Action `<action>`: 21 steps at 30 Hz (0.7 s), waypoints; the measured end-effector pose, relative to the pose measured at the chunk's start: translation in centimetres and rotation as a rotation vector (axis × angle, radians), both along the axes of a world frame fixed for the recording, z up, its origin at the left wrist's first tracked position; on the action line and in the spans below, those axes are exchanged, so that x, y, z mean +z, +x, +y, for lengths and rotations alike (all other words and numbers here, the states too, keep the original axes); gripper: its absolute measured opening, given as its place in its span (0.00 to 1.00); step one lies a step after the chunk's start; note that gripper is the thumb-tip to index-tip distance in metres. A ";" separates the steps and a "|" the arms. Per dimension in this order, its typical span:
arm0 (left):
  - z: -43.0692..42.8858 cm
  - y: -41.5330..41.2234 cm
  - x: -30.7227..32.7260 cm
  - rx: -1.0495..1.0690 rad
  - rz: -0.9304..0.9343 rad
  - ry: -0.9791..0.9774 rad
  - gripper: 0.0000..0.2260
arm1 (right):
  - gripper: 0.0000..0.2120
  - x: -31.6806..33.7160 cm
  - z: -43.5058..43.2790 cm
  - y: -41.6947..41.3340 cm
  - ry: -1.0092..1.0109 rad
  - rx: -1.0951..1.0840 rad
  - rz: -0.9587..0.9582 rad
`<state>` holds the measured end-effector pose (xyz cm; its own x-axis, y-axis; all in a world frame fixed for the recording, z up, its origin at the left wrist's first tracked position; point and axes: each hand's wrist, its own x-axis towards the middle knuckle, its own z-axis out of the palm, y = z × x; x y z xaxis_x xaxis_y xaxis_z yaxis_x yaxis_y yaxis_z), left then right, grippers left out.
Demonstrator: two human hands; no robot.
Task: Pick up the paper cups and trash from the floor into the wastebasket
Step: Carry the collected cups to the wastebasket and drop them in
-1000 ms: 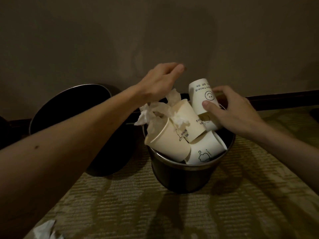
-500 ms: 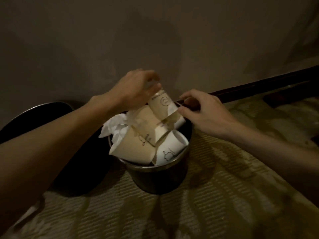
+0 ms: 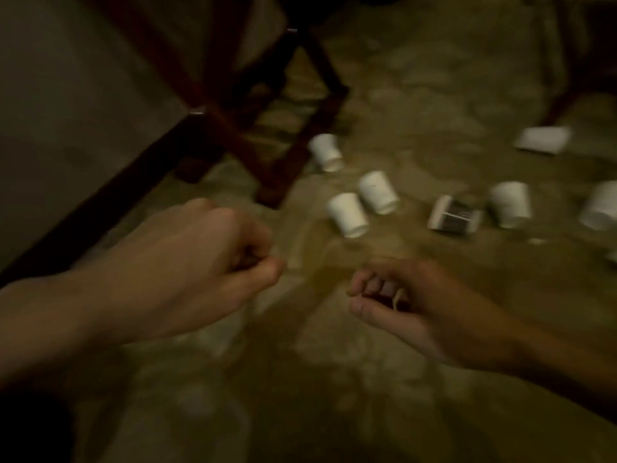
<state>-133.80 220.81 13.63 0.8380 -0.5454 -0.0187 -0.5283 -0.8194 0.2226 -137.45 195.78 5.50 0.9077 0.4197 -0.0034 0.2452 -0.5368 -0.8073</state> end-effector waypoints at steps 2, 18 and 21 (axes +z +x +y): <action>-8.5 2.8 -3.4 -0.124 0.084 -0.007 0.20 | 0.03 -1.9 -7.7 -1.4 -0.022 -0.191 0.011; -54.8 5.5 -24.4 -0.170 0.761 -0.227 0.19 | 0.24 -15.7 -44.7 -5.2 -0.226 -1.136 0.191; -58.7 6.1 -25.2 -0.081 0.834 -0.275 0.24 | 0.28 -17.3 -47.0 -2.2 0.062 -1.320 0.359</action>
